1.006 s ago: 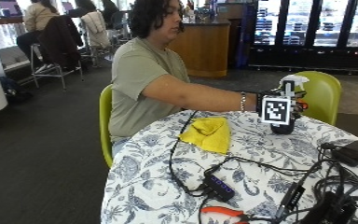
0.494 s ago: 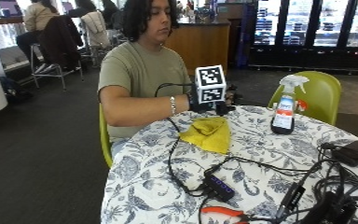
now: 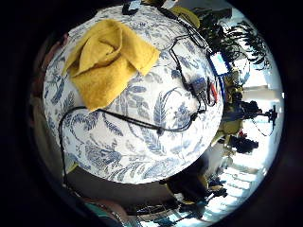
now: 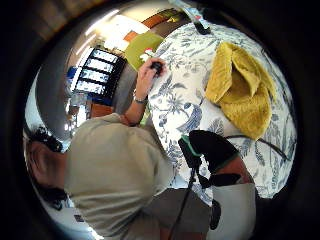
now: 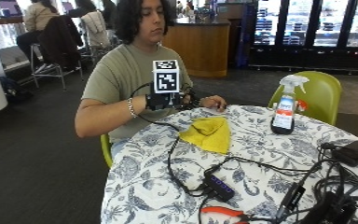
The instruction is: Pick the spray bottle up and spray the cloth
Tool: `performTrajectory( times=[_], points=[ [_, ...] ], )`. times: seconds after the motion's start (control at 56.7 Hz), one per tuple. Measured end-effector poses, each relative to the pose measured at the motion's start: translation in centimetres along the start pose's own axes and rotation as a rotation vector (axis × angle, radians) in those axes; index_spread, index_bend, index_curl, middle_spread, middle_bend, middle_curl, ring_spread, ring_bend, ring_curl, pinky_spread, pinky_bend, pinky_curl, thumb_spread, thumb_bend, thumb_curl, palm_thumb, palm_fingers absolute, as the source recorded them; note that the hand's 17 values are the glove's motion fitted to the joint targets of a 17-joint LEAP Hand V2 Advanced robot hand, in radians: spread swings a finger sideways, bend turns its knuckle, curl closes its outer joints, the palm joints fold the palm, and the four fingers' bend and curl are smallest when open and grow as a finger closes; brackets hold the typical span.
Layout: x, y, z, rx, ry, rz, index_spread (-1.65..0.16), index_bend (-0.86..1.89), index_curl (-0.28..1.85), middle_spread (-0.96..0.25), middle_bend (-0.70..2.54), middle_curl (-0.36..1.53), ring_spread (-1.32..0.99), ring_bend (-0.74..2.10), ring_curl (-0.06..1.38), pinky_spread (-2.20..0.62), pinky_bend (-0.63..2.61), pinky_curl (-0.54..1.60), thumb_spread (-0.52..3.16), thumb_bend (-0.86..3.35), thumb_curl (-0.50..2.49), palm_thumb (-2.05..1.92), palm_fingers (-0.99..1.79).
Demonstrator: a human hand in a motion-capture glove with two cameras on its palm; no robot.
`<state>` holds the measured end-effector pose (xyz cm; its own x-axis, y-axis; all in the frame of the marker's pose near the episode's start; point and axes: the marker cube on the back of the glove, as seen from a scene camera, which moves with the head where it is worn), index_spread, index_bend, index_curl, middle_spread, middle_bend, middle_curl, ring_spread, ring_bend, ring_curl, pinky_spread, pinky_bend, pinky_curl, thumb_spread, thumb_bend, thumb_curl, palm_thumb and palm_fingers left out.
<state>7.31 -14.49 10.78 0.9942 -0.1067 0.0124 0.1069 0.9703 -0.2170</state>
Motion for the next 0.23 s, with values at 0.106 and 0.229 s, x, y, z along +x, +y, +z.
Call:
performTrajectory(
  times=[0.106, 0.229],
  points=[
    [-1.1, 0.4, 0.1, 0.01, -0.015, -0.028, -0.43, 0.13, 0.23, -0.04, 0.19, 0.35, -0.08, 0.4, 0.34, 0.19, 0.32, 0.36, 1.03, -0.02, 0.35, 0.67, 0.27],
    [-1.6, -0.2, -0.2, 0.049, 0.0, -0.049, -0.43, 0.13, 0.23, -0.04, 0.19, 0.35, -0.08, 0.41, 0.34, 0.19, 0.32, 0.36, 1.04, -0.02, 0.35, 0.67, 0.28]
  ],
)
